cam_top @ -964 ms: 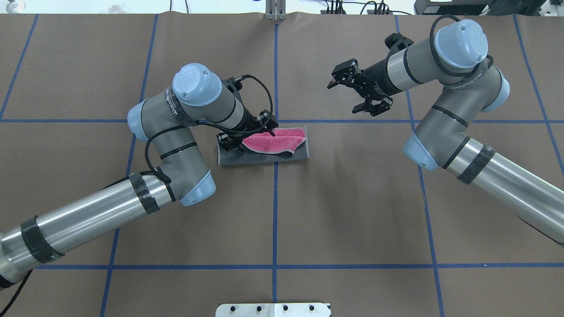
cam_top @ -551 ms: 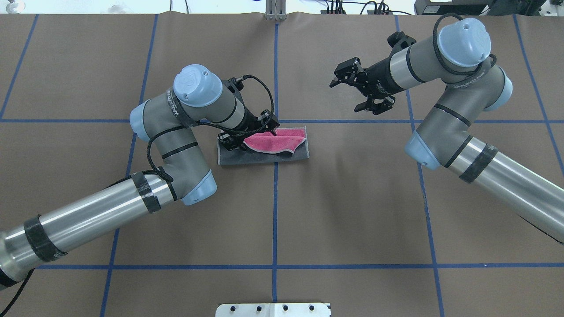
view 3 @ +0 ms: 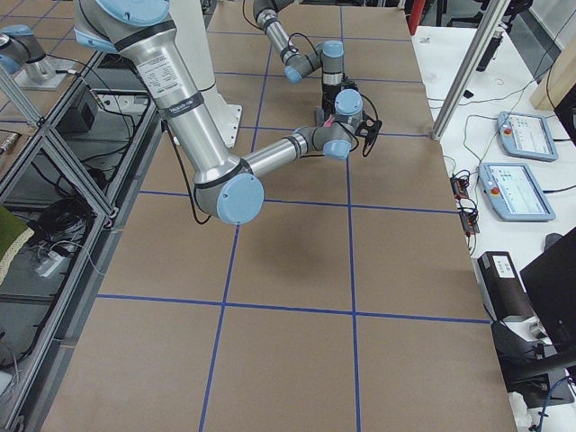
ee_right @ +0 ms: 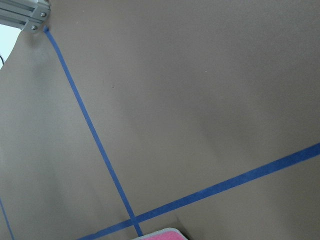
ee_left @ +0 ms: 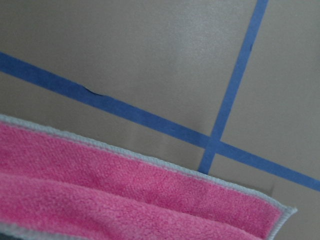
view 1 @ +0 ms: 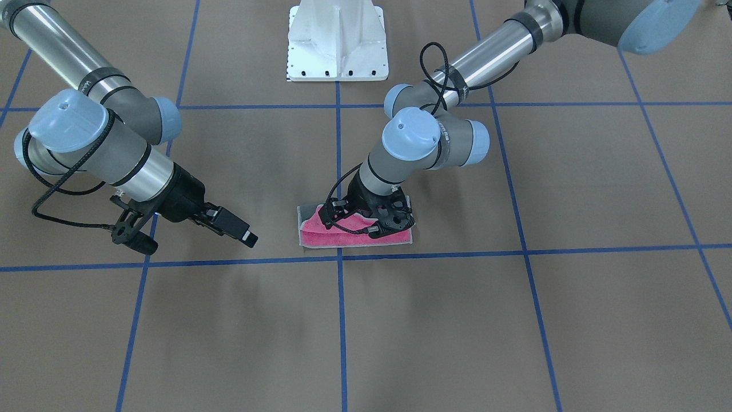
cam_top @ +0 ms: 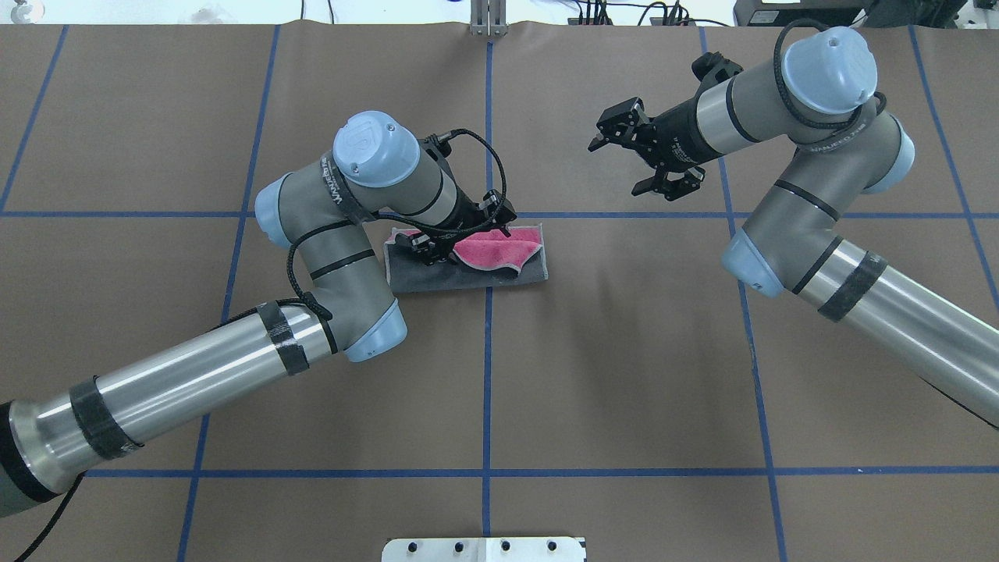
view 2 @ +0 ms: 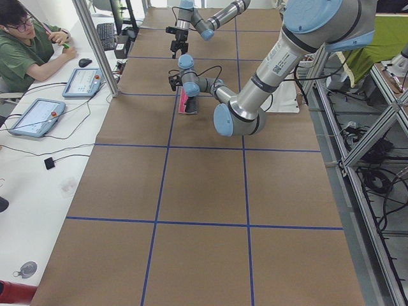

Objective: Fold towel twice with both arms

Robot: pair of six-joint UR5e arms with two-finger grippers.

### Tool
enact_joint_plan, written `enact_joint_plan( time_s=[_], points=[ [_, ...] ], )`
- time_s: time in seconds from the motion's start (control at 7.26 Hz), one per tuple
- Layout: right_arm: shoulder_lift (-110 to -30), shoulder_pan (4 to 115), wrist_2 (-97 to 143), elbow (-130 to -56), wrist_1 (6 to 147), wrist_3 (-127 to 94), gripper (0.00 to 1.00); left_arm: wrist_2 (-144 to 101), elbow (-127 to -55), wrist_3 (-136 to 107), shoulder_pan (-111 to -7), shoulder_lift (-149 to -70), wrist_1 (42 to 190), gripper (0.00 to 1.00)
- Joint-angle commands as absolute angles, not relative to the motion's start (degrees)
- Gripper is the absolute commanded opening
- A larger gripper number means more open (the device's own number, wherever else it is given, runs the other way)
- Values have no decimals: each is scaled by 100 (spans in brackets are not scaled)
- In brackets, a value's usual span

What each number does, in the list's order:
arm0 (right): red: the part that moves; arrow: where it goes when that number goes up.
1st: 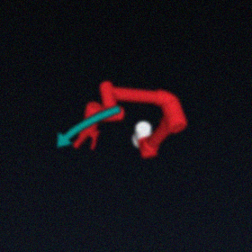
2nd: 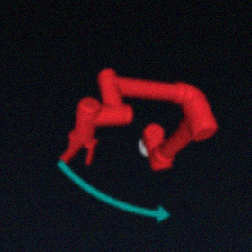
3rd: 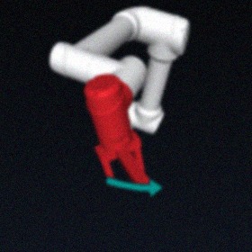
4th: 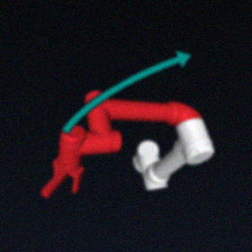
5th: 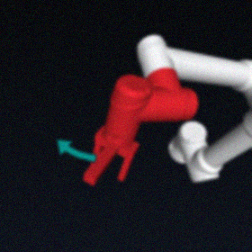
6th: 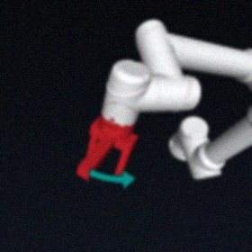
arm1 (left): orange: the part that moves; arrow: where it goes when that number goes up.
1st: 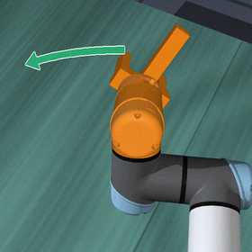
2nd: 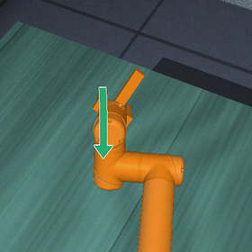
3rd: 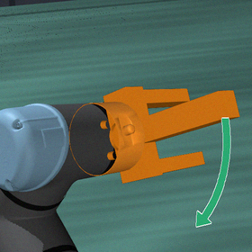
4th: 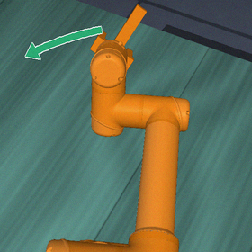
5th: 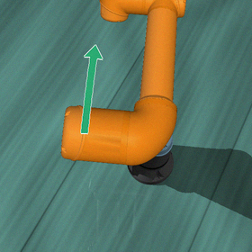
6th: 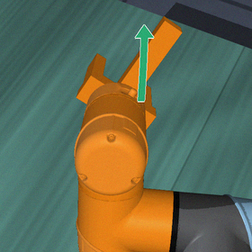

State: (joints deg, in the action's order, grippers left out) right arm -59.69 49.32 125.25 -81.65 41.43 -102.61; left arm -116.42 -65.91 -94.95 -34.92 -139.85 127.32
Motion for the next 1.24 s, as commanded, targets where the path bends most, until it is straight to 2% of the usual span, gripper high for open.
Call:
enact_joint_plan(
  time_s=[0.0,1.1],
  points=[
    [-6020,4948,12559,-8165,4131,-10239,99,-11584,-6522,-9501,-3480,-14123,12735,100],
    [-6064,4983,12604,-8174,4131,-10239,99,-11496,-6425,-9492,-3472,-14098,12832,100]
  ],
)
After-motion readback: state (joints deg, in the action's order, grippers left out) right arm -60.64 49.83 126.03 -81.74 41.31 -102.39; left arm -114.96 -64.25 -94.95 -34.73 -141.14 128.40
